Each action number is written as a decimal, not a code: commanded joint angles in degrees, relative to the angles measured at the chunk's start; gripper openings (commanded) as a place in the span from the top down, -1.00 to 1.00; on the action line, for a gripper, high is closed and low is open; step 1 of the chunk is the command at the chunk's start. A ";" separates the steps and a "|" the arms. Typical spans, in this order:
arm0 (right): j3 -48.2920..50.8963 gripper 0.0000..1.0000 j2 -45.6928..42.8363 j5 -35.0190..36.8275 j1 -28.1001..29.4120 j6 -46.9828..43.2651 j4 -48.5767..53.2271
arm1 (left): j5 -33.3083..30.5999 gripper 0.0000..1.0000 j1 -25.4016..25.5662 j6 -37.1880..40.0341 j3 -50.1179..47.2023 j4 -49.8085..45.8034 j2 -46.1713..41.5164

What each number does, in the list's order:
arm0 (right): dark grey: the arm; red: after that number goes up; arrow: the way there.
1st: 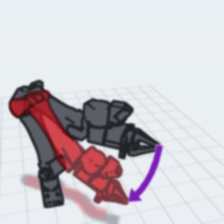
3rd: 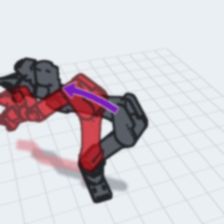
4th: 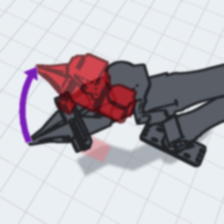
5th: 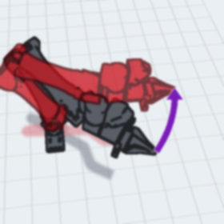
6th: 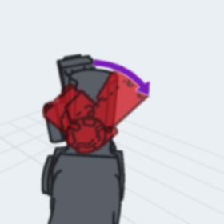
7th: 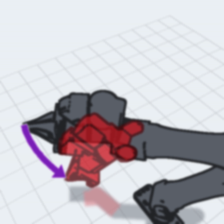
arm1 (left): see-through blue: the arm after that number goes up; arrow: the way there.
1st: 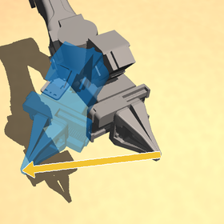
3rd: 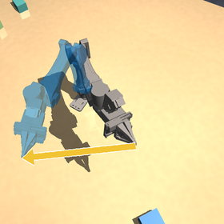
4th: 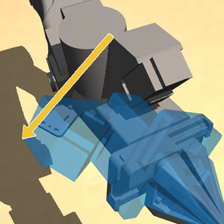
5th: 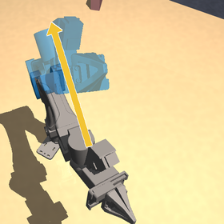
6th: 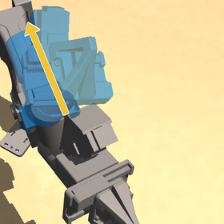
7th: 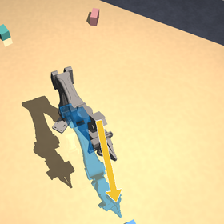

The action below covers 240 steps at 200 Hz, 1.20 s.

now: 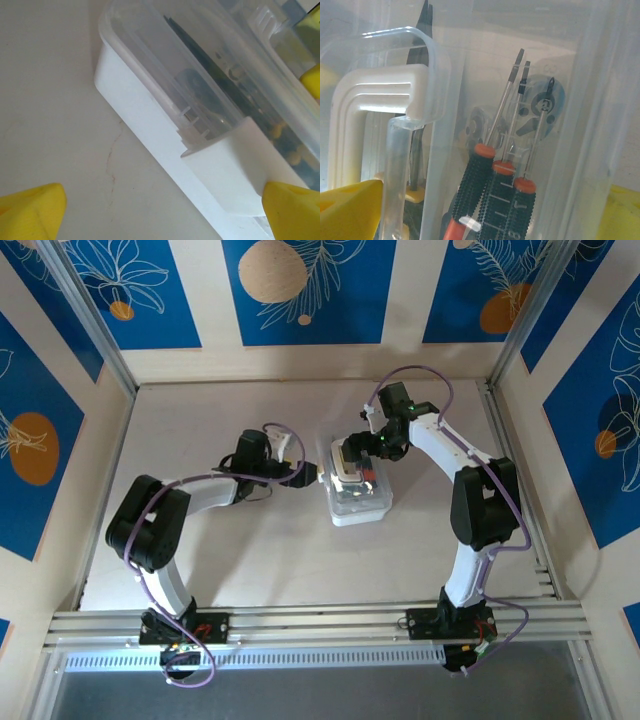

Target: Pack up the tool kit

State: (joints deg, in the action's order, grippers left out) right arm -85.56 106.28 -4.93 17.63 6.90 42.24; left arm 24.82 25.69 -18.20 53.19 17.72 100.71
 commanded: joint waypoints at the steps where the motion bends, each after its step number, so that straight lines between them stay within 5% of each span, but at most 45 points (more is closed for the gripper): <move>1: 1.88 -0.97 -0.52 -6.37 2.01 0.22 2.06 | 3.74 -0.99 -0.73 -1.92 0.57 1.88 -0.04; 155: 2.36 -0.96 -0.52 -6.52 2.07 0.14 2.23 | 7.93 -0.95 -0.73 -5.16 -0.73 5.77 2.03; 182: 2.56 -0.96 -0.63 -6.68 2.06 0.14 2.22 | 5.16 -0.80 -0.73 0.80 -2.62 1.99 2.61; 240: 2.85 -0.97 -0.49 -6.81 1.94 -0.07 2.16 | -4.41 -0.94 1.04 16.81 -13.06 6.70 0.74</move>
State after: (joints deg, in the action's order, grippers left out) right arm -84.47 105.65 -4.97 17.63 6.90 41.08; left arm 25.17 25.78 -9.58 42.59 22.90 101.84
